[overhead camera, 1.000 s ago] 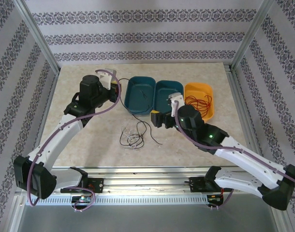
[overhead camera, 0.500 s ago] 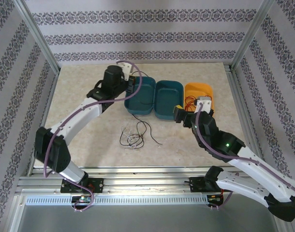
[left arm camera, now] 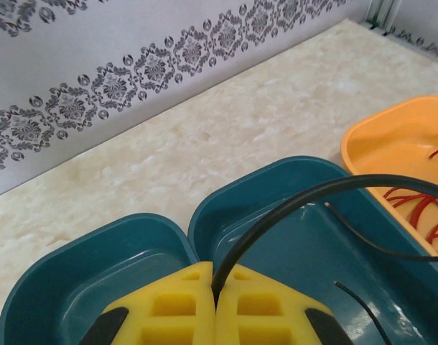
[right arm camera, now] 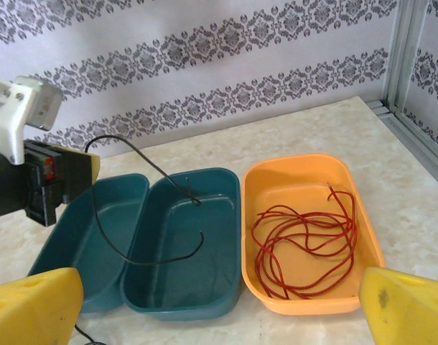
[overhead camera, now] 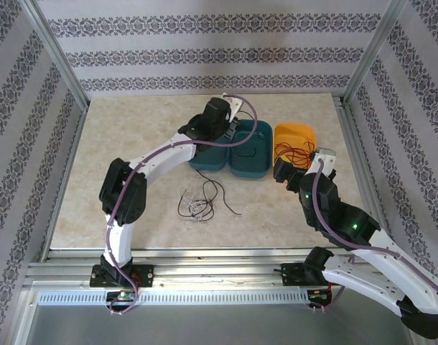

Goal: Untangle the cables

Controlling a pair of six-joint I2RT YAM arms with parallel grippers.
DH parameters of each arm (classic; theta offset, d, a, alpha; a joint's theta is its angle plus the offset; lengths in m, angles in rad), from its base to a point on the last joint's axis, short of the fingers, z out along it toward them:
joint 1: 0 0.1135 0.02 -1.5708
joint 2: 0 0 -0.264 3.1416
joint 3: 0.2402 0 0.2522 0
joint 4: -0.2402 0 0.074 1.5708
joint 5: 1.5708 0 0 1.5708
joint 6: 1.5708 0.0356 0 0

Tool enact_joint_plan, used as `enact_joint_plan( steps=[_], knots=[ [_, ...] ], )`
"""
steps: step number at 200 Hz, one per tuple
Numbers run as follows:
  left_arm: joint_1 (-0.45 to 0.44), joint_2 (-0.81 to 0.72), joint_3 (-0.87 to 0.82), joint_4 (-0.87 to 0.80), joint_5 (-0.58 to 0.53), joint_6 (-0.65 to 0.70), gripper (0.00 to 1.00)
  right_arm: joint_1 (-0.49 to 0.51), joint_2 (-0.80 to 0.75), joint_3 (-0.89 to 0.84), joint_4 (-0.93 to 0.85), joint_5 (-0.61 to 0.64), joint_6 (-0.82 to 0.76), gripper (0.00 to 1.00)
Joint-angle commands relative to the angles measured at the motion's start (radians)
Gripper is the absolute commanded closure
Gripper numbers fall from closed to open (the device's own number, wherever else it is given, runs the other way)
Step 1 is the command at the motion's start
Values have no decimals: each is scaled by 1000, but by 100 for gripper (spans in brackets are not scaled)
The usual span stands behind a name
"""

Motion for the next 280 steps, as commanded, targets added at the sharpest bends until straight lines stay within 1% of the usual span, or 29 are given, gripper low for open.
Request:
enact_joint_plan(
  steps=[1,17,46,76,98,134,157,169,177,191,202,226,245,255,280],
  knots=[
    [-21,32,73,-85,-45,63,100,-13,7,-9,-23,4,24,2],
    [-26,63,106,-125,-38,65,100,-19,11,-10,-23,-1,30,1],
    [-45,120,152,-166,15,84,100,-33,13,-16,-19,-24,41,2],
    [-56,199,236,-235,22,93,100,-47,4,-23,-20,-67,43,1],
    [-58,262,328,-321,-2,98,100,-49,-11,-35,-26,-75,52,2],
    [-58,361,485,-476,-97,96,100,-55,-20,-46,-31,-81,56,2],
    [-58,421,577,-558,-95,114,100,-59,-1,-38,-37,-83,55,1],
    [-58,441,603,-568,-86,118,95,-60,14,-28,-47,-85,56,2],
    [-58,448,612,-568,-79,119,88,-62,26,-20,-53,-88,53,2],
    [-59,451,622,-563,-68,113,79,-62,47,-8,-57,-100,44,2],
    [-58,447,624,-558,-57,105,68,-66,57,-2,-63,-102,50,2],
    [-61,423,626,-556,-51,88,50,-95,47,-19,-41,-142,53,2],
    [-61,396,624,-561,-55,84,43,-127,20,-39,-21,-179,56,2],
    [-61,374,613,-554,-56,80,37,-140,2,-51,-9,-193,57,2],
    [-61,311,560,-519,-26,73,29,-154,-33,-70,1,-204,53,1]
  ],
)
